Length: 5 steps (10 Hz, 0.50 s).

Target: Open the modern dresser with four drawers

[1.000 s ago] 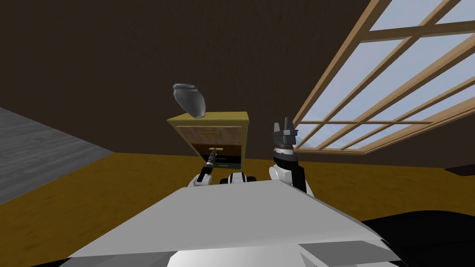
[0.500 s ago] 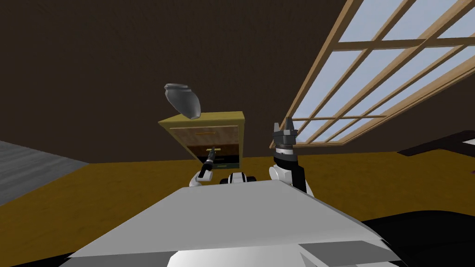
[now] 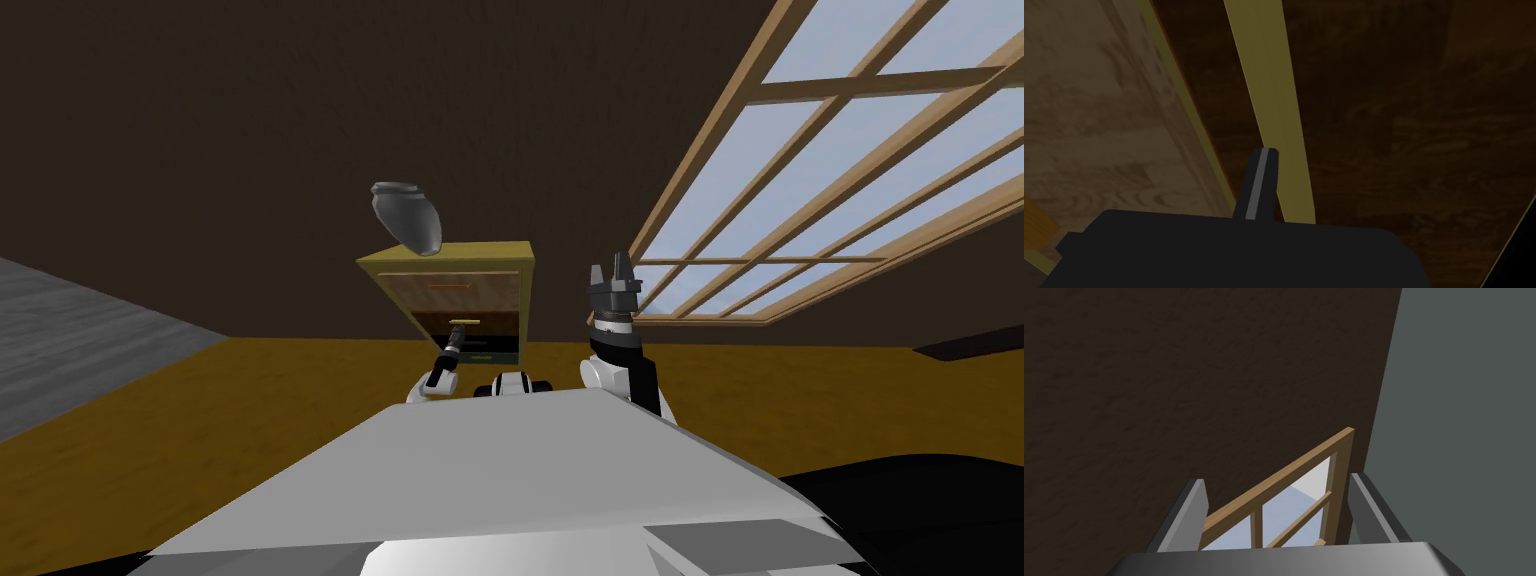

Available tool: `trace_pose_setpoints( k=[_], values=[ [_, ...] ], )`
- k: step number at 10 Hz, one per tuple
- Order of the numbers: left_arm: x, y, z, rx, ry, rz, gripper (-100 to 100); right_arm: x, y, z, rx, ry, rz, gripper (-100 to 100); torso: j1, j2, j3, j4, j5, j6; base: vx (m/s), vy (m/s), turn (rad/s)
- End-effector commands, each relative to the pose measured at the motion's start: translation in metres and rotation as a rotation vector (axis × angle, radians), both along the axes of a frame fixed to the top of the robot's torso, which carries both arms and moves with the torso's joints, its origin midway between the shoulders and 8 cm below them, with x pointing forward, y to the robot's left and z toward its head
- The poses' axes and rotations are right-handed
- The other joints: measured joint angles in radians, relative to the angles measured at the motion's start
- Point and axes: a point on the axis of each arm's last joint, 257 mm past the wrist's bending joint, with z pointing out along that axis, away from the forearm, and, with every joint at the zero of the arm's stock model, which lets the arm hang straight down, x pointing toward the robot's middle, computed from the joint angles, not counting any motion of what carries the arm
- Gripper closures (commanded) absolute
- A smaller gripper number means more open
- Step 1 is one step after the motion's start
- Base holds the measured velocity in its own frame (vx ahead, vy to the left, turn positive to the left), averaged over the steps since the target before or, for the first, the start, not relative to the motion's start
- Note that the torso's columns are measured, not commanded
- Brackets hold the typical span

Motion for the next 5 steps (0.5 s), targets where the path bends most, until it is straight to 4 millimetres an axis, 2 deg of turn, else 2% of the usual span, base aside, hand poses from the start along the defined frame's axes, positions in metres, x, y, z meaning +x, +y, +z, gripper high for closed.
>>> trace_pose_setpoints(
  k=[1, 2, 5],
  values=[
    [-0.008, -0.003, -0.001, 0.000, 0.001, -0.022, 100, 0.000, 0.000, 0.000, 0.000, 0.000, 0.000, 0, 0.001, 0.002, 0.001, 0.001, 0.000, 0.000, 0.036, -0.029, 0.036],
    [-0.009, -0.004, -0.001, -0.002, 0.000, -0.024, -100, 0.000, 0.000, 0.000, 0.000, 0.000, 0.000, 0, 0.004, 0.005, 0.003, 0.002, 0.001, 0.001, 0.009, -0.007, -0.007],
    [0.012, 0.015, 0.003, 0.002, -0.002, 0.046, -100, 0.000, 0.000, 0.000, 0.000, 0.000, 0.000, 0, 0.004, 0.005, 0.003, 0.002, 0.001, 0.000, -0.050, 0.039, -0.218]
  ],
)
